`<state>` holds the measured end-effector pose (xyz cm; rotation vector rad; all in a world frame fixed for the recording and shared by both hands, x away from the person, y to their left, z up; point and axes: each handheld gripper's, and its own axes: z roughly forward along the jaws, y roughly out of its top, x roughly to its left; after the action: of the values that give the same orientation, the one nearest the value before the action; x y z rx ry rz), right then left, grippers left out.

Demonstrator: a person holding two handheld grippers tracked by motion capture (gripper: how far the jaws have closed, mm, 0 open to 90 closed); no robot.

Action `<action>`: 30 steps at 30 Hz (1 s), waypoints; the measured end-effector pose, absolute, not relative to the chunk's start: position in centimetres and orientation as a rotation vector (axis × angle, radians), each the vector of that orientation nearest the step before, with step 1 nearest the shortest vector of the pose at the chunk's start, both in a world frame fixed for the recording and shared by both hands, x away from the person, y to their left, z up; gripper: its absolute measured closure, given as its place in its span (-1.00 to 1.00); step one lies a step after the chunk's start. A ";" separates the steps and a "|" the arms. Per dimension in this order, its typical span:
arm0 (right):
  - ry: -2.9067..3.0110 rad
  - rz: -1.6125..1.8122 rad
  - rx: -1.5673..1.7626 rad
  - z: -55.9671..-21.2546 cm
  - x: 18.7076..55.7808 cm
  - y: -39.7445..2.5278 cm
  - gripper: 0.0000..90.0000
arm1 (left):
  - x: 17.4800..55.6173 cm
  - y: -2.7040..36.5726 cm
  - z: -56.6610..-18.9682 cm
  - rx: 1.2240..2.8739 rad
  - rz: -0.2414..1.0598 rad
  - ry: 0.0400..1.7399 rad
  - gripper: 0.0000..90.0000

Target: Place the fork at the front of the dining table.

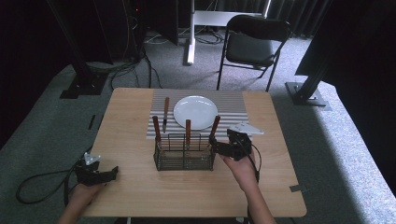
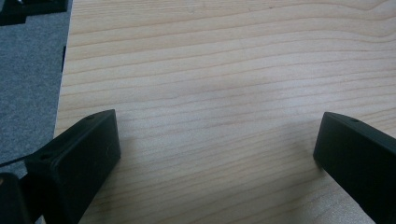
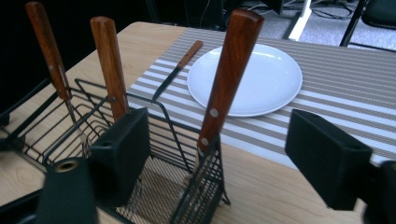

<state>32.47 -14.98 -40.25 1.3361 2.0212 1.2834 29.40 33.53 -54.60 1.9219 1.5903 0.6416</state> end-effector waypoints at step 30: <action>1.975 1.225 1.462 -42.1 35.0 -12.0 0.63 | 29.4 33.5 -54.6 1.921 0.642 1.590 -0.99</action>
<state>34.98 -12.03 -42.06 1.4625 1.9755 1.2250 29.40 33.52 -54.61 1.9210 1.5902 0.6424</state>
